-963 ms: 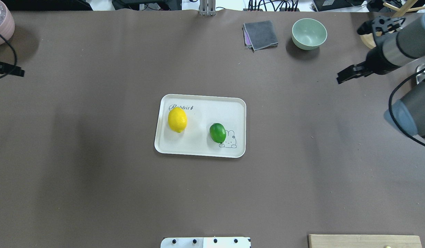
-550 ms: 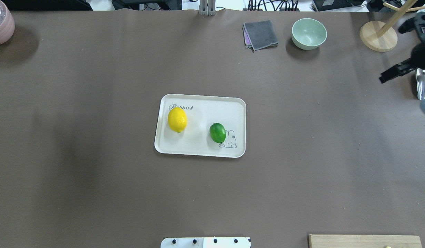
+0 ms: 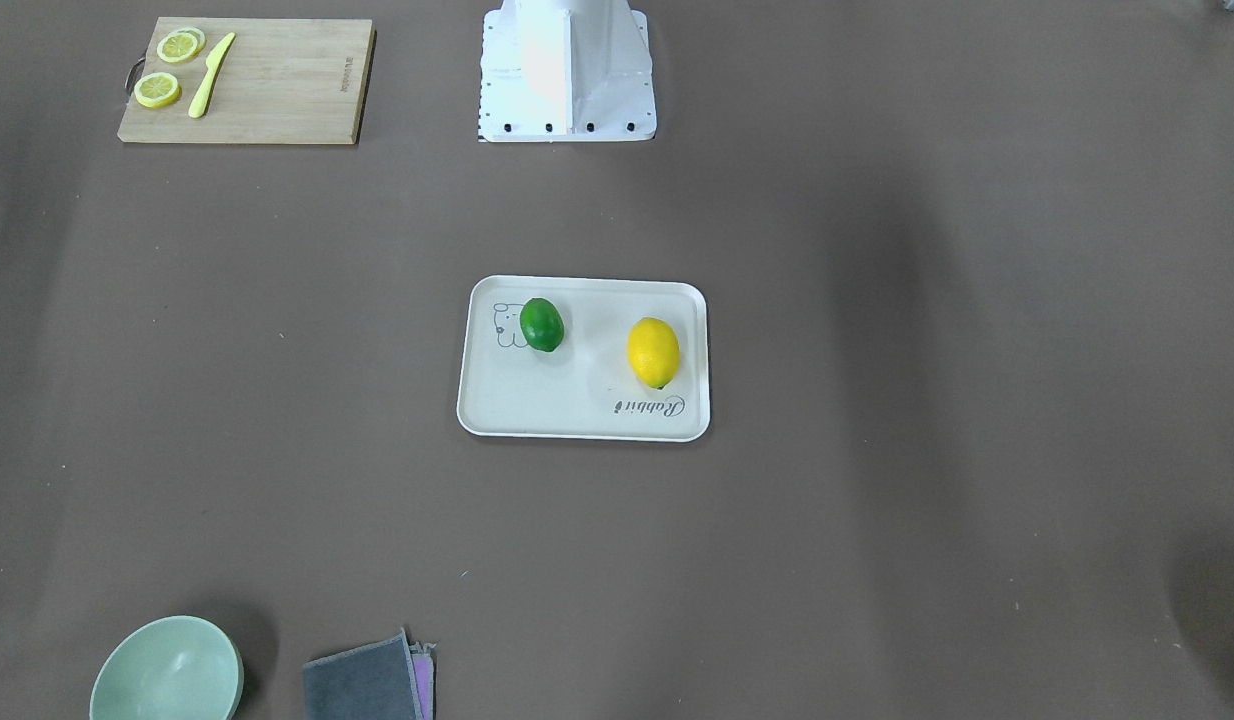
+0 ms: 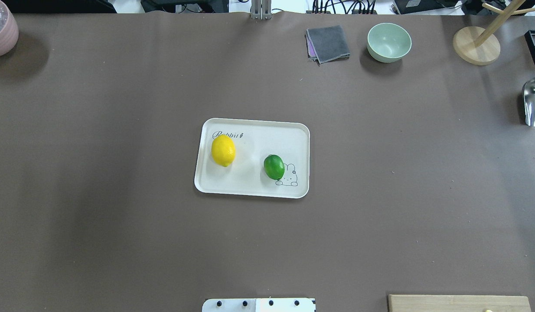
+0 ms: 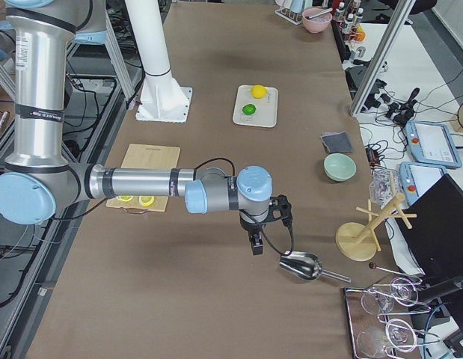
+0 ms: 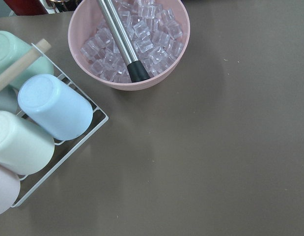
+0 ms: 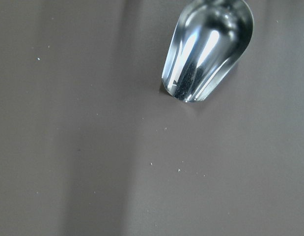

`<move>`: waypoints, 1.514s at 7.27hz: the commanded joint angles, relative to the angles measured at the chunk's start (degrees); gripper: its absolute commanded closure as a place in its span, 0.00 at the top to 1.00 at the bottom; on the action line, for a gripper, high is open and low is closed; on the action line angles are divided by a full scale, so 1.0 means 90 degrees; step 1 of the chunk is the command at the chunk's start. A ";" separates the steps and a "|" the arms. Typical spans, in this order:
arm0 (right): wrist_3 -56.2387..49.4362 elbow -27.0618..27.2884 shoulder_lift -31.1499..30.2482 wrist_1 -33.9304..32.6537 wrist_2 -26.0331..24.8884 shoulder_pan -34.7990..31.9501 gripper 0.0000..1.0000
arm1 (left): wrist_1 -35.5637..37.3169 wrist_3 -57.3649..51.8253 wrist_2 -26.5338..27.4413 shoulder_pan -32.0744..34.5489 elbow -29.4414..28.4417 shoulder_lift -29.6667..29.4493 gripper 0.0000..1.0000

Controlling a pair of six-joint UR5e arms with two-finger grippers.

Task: Place all lemons on tray

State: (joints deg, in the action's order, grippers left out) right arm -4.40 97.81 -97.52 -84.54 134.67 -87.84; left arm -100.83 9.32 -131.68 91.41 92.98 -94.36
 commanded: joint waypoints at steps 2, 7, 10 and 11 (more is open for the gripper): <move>-0.0009 -0.0145 -0.0160 -0.0167 0.0464 -0.0044 1.00 | 0.0793 -0.0029 -0.0037 0.0078 0.0704 0.0367 0.98; 0.0089 -0.0067 0.0170 -0.0616 0.0485 -0.0044 1.00 | 0.0715 -0.0049 -0.0037 0.0068 0.0246 0.0378 0.98; 0.0089 -0.0067 0.0161 -0.0616 0.0485 -0.0044 1.00 | 0.0705 -0.0049 -0.0037 0.0068 0.0206 0.0378 0.98; 0.0089 -0.0057 0.0152 -0.0616 0.0485 -0.0044 1.00 | 0.0705 -0.0049 -0.0037 0.0068 0.0216 0.0378 0.98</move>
State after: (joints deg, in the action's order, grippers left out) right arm -3.60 97.24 -96.07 -90.07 139.04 -88.24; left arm -94.47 8.88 -132.01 92.02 94.90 -90.94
